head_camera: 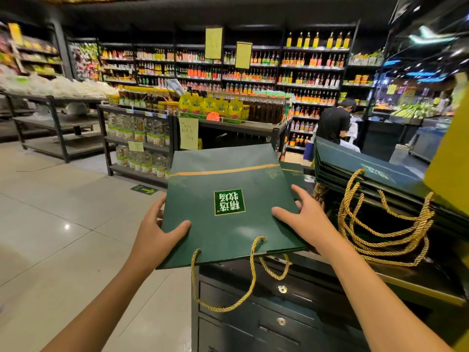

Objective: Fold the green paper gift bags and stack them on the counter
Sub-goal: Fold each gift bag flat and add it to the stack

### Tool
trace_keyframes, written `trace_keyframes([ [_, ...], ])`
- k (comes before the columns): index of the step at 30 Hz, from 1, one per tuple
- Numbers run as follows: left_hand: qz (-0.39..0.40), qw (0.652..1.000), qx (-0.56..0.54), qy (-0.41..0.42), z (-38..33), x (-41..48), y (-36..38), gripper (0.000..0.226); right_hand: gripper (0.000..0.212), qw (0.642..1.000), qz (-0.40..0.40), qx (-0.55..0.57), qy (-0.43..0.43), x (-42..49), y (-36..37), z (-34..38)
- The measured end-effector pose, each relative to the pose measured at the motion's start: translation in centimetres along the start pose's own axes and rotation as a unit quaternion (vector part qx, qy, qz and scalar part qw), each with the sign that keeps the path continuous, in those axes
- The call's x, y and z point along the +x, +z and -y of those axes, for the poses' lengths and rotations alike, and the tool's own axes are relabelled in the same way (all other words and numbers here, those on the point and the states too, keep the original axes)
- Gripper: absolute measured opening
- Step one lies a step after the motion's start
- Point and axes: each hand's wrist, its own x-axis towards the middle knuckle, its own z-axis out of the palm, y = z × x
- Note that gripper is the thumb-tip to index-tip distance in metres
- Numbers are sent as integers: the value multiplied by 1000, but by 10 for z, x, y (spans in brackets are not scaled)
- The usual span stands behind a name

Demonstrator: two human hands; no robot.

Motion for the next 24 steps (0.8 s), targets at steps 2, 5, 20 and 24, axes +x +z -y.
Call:
trace_keyframes([
  [2,1,1000,10,4,-7,5,-12,69,72,1000,-13,-2,-11,3,4,8],
  [5,-12,1000,15,9,-24,18,-32,72,54,999,-29,-1,-22,7,7,32],
  [20,49,998,-11,49,-171,112,-20,54,23,993,-100,-64,14,18,-103,137],
  [24,96,994,-15,58,-201,125,39,52,57,985,-127,-88,71,5,-151,131],
])
